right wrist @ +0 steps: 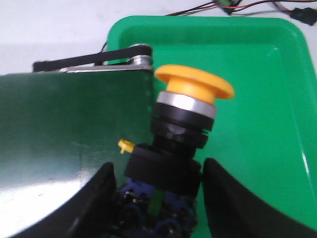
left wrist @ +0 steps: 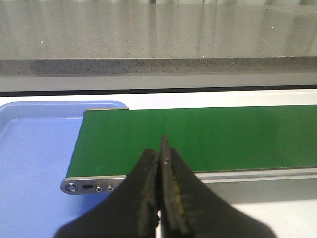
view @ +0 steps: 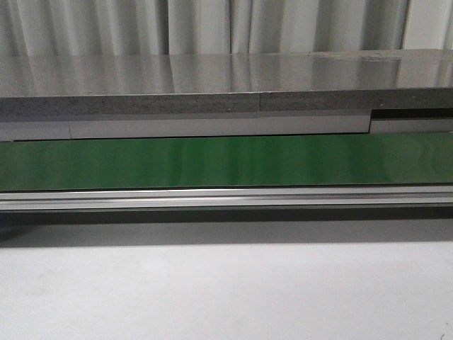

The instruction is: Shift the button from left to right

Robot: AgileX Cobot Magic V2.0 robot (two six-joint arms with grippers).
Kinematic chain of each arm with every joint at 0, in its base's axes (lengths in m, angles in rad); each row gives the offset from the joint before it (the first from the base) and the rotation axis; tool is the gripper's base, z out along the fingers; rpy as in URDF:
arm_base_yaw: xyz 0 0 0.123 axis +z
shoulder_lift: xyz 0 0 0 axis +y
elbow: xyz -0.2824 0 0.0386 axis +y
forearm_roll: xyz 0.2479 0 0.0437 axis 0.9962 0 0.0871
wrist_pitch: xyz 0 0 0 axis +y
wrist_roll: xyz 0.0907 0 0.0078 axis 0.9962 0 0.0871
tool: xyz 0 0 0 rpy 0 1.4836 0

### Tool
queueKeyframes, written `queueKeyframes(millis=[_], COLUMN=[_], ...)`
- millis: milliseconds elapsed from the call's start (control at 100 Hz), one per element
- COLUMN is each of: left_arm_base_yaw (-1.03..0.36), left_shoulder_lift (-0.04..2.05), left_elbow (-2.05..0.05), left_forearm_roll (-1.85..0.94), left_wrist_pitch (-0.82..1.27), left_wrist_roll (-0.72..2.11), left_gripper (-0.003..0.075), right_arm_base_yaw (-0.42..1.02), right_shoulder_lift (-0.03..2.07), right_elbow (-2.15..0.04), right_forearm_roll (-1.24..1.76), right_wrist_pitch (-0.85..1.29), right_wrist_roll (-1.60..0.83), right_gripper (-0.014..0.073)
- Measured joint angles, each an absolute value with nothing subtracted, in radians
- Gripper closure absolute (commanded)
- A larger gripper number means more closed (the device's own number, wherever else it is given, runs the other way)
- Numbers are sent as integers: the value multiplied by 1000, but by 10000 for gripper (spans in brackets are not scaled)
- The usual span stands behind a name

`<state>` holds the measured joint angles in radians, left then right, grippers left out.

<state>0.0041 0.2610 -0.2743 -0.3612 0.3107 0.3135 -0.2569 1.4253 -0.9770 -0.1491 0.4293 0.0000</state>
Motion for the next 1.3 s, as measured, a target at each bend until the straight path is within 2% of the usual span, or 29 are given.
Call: queueKeyframes(millis=[370, 810, 1300], left_arm_base_yaw=[4, 4, 4], left_shoulder_lift=[261, 261, 261], left_elbow=[-274, -274, -274], left_forearm_roll=[-361, -361, -361], left_wrist_pitch=[311, 311, 311], left_wrist_roll=[313, 313, 313], left_gripper=[739, 739, 739], right_arm_base_yaw=[-404, -407, -407], right_shoulder_lift=[1508, 1707, 1735], right_elbow=[-977, -981, -983], right_forearm_roll=[-204, -245, -250], right_wrist_pitch=[328, 305, 228], right_wrist_roll=[0, -9, -9], right_gripper=[398, 398, 398])
